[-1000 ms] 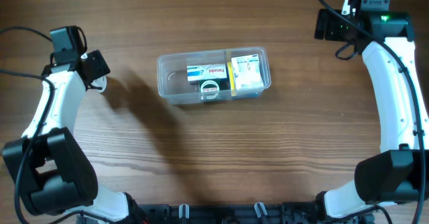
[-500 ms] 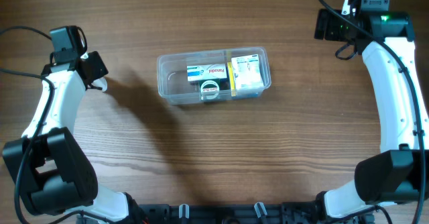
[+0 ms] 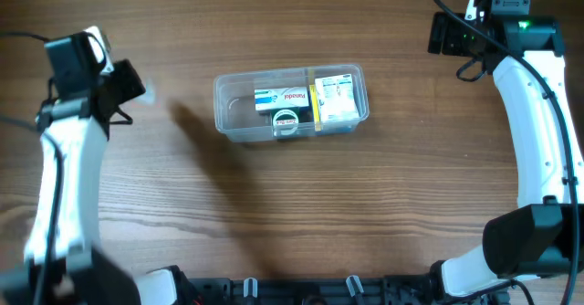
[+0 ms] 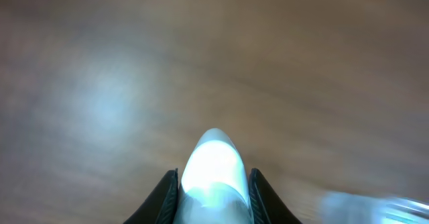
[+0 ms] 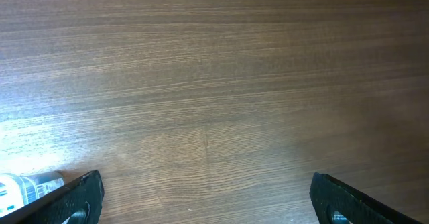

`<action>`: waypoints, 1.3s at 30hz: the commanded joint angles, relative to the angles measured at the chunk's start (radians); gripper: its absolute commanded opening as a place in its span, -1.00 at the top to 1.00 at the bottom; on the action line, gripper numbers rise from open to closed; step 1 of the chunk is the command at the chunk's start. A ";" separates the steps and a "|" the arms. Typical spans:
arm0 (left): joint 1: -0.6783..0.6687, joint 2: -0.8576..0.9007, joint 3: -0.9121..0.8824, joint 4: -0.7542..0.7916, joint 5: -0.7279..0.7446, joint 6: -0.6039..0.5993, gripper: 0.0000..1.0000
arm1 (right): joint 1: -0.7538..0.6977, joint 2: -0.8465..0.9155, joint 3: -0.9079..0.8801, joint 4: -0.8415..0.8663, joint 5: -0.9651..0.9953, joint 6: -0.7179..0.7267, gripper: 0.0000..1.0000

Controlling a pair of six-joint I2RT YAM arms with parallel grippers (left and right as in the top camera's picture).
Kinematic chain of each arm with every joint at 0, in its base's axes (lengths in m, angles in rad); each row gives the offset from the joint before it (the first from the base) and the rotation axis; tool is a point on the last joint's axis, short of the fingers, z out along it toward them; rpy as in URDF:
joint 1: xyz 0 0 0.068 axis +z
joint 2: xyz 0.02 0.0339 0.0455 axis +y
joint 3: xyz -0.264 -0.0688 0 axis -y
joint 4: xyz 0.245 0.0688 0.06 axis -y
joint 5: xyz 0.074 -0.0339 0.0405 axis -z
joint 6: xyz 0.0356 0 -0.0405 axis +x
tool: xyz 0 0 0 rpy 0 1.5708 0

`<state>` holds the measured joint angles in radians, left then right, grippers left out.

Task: Pack container
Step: 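Carry the white bottle right over the container's left end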

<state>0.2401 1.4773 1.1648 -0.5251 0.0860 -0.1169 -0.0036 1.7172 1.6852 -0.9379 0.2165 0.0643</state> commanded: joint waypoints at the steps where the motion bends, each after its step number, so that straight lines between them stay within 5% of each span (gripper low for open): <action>1: -0.053 -0.159 0.008 0.001 0.270 -0.002 0.86 | 0.002 0.009 -0.005 0.003 -0.013 0.016 -0.99; 10: -0.326 -0.200 0.008 0.002 0.314 -0.002 0.82 | 0.002 0.009 -0.005 0.003 -0.013 0.016 -0.99; 18: -0.533 -0.102 0.008 0.001 0.085 -0.002 0.80 | 0.002 0.009 -0.005 0.003 -0.013 0.016 -0.99; 27: -0.594 -0.001 0.008 -0.024 -0.116 -0.039 0.78 | 0.002 0.009 -0.005 0.003 -0.013 0.016 -0.99; 39: -0.594 0.089 0.008 -0.033 -0.172 -0.064 0.80 | 0.002 0.009 -0.005 0.003 -0.013 0.016 -0.99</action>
<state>-0.3508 1.5486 1.1652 -0.5598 -0.0410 -0.1547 -0.0036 1.7172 1.6852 -0.9379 0.2165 0.0639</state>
